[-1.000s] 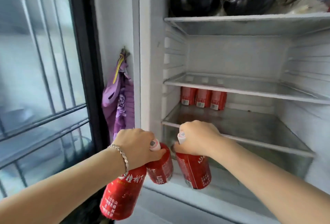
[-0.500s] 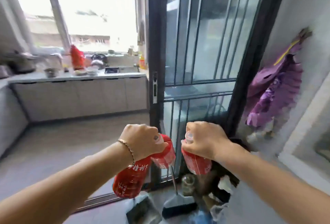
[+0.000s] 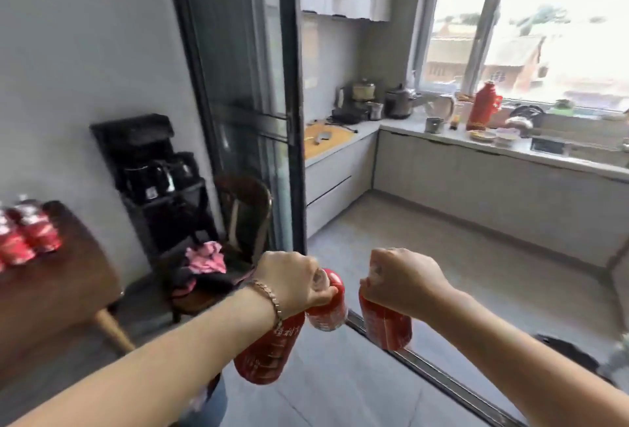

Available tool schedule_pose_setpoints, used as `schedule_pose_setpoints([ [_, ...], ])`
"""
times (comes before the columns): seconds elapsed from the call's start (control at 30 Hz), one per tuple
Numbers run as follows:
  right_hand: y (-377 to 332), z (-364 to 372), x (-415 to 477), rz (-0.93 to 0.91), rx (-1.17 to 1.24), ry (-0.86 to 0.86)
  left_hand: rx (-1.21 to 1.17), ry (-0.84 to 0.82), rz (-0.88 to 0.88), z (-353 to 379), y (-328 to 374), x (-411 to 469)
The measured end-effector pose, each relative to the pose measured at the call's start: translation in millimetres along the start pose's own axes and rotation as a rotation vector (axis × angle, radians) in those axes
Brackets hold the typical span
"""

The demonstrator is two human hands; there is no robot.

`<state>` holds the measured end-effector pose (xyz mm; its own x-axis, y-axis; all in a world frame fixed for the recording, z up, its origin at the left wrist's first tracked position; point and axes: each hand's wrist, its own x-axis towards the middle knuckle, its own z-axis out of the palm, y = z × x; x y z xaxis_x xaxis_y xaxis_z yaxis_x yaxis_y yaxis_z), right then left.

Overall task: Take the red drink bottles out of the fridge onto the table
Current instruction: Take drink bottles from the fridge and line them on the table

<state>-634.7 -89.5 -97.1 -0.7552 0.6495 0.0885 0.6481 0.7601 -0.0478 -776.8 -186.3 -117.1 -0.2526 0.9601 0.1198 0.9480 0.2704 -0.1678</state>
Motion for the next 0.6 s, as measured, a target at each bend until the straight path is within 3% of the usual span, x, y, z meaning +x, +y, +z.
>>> schedule_pose_setpoints([
  [0.27, -211, 46, 133, -0.411, 0.081, -0.073, 0.002, -0.132, -0.456, 49, -211, -76],
  [0.6, -430, 97, 273, -0.775, 0.108, -0.217, -0.008, -0.203, -0.851, 96, -411, -130],
])
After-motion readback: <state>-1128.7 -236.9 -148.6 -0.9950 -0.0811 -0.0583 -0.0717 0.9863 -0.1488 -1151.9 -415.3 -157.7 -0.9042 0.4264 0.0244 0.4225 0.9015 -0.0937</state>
